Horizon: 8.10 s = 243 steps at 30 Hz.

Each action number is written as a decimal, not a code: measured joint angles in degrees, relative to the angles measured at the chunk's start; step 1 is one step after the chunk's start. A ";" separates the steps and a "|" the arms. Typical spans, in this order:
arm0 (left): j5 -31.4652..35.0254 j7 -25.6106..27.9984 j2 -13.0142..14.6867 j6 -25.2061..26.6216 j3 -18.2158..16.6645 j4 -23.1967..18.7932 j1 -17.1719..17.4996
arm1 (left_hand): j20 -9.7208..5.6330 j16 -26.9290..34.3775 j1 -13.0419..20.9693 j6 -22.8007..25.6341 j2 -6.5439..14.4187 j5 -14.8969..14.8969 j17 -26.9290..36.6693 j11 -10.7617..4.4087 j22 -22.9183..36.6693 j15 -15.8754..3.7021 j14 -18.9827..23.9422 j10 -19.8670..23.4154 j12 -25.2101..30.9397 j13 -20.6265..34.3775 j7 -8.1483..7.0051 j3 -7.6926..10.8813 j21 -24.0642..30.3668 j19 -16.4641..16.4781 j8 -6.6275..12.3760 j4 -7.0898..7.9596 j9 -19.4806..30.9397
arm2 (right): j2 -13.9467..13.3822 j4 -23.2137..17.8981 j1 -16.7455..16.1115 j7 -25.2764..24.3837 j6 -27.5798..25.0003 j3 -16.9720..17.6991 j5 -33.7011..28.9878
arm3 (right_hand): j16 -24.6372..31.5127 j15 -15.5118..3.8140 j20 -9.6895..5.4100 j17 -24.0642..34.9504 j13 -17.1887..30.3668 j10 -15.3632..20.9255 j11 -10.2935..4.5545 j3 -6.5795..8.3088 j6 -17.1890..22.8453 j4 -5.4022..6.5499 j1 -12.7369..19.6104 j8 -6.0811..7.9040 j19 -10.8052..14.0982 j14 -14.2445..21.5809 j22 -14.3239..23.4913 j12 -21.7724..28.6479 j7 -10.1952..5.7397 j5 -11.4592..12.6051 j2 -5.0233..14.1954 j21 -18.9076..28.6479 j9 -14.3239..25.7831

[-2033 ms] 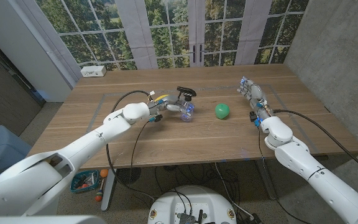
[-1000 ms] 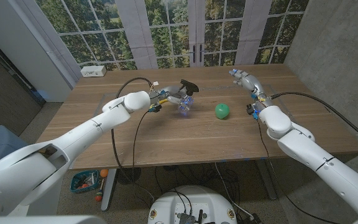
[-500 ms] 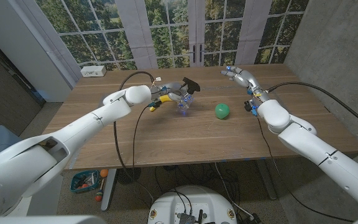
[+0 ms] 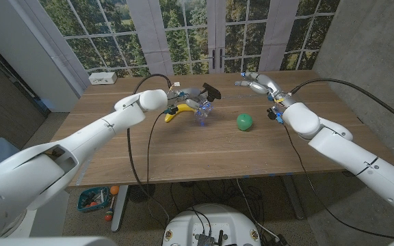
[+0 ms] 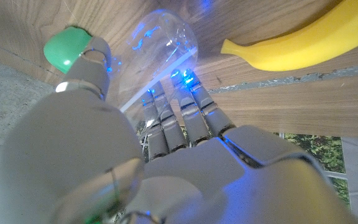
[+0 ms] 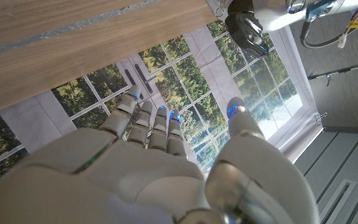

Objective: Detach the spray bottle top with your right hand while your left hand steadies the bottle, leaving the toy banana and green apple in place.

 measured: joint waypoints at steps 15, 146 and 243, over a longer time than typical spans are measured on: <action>2.82 -2.73 -0.55 0.28 1.70 -0.35 -2.52 | 0.00 -0.19 0.00 0.00 0.00 0.00 -0.02 0.00 0.00 0.00 0.00 0.00 0.00 0.00 0.00 0.24 0.00 0.00 0.18 -0.24 0.00 | -1.62 -3.54 1.73 2.56 -3.23 -2.24 -5.67 | 0.46 -0.62 -0.45 0.00 0.26 0.74 -1.97 0.52 0.31 0.10 3.74 0.22 0.43 0.00 -0.01 0.46 -0.31 0.00 -0.91 0.00 -0.01; -4.69 -11.09 -4.59 -7.16 2.69 10.79 -8.15 | -0.31 -0.34 -0.01 0.82 -0.01 -0.24 0.25 0.92 0.12 -0.23 1.24 0.92 0.00 1.64 0.84 0.37 1.05 0.30 1.43 -0.37 0.80 | 3.20 2.44 10.87 4.95 -10.00 -8.82 -10.16 | 11.99 -4.19 -5.99 20.41 11.92 1.20 -5.38 -8.37 4.87 2.18 34.26 0.45 1.00 7.29 0.63 1.67 -3.78 0.46 3.24 21.76 2.23; -2.94 -6.42 -2.61 -4.38 1.02 4.97 -4.61 | -0.52 -0.79 -0.01 0.90 -0.01 0.00 0.23 0.93 0.12 -0.42 1.43 0.92 0.00 1.71 0.92 0.46 1.47 0.10 1.66 -0.46 0.77 | -0.14 -5.03 10.67 9.94 -12.04 -10.23 -11.98 | 15.29 -4.56 -5.85 19.66 17.16 23.82 -6.12 -12.80 40.05 1.35 24.46 13.82 3.99 17.58 0.26 8.97 0.71 0.14 6.00 23.32 3.84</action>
